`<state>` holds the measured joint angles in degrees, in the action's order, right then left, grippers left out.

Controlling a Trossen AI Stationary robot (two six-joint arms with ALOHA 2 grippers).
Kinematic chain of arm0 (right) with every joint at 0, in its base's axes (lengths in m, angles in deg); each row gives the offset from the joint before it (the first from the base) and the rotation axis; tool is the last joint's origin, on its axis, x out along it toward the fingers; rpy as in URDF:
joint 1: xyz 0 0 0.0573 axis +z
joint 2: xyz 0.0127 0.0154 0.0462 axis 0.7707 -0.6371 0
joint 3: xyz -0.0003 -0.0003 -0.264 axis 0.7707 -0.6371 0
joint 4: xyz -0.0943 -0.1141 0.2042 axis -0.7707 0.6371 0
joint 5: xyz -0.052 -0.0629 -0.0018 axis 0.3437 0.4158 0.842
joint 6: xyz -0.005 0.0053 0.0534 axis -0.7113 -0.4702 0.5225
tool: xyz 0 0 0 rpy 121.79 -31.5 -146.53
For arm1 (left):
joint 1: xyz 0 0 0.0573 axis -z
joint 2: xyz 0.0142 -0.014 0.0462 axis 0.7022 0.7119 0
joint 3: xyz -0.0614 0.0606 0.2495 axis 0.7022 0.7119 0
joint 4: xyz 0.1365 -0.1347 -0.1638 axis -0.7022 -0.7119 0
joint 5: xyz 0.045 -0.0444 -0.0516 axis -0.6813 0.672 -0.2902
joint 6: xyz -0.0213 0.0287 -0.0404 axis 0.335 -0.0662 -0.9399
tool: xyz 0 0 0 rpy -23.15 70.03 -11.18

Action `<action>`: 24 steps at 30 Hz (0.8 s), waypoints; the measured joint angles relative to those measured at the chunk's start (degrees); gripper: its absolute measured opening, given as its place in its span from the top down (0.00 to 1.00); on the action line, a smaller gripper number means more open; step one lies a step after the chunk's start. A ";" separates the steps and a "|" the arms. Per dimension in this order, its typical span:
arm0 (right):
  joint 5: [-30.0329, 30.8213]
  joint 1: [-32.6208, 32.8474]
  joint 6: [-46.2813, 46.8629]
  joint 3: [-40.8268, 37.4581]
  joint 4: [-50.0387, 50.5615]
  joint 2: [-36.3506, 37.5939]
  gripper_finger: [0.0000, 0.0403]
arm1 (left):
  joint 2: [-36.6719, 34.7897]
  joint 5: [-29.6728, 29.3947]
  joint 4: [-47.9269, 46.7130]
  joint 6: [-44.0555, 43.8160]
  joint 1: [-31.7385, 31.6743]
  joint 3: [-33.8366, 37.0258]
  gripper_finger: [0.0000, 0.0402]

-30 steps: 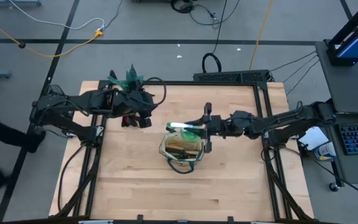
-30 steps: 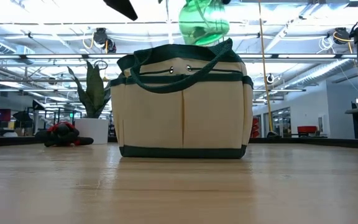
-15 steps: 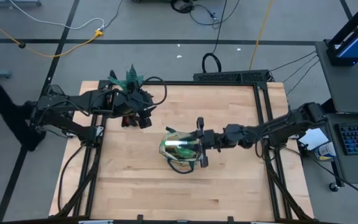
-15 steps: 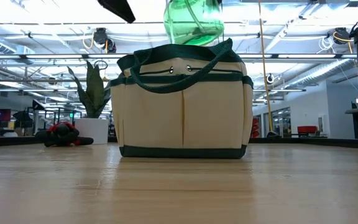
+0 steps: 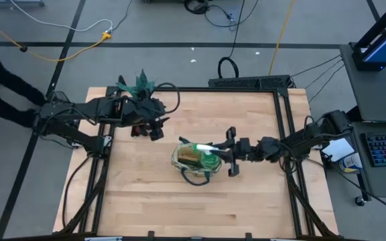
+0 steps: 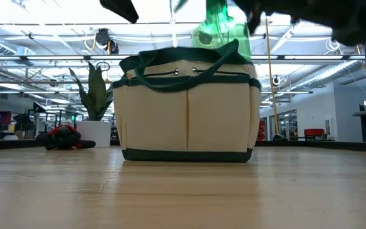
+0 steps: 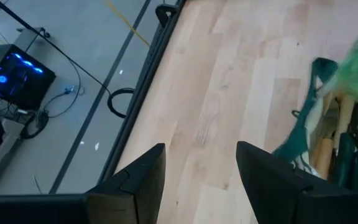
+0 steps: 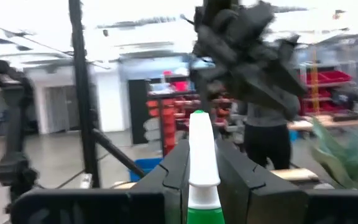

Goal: Pick & Place Garden tools in Gardening bag
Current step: Put the green spray bottle into the gardening bag

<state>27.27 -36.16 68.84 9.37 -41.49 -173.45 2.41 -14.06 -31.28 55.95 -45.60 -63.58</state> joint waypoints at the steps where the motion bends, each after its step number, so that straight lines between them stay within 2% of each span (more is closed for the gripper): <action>1: 0.87 0.00 0.34 -1.03 -1.09 -0.06 0.89 | 0.00 -0.02 0.40 -0.04 0.00 0.00 0.50; 11: 0.49 -0.13 -3.53 -1.87 -4.45 0.03 0.89 | 0.02 -0.46 1.21 0.18 -0.02 0.00 0.50; 19: 0.33 -2.72 -1.22 0.72 0.85 -0.03 0.89 | 0.02 -0.59 3.94 0.63 -0.02 0.00 0.50; 24: -3.96 -3.41 -0.50 3.49 4.87 -0.60 0.89 | 0.02 -0.61 4.14 1.69 -0.02 0.00 0.50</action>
<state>23.31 -39.57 68.34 12.85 -36.62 -174.05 2.43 -14.68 -27.14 57.64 -45.62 -63.58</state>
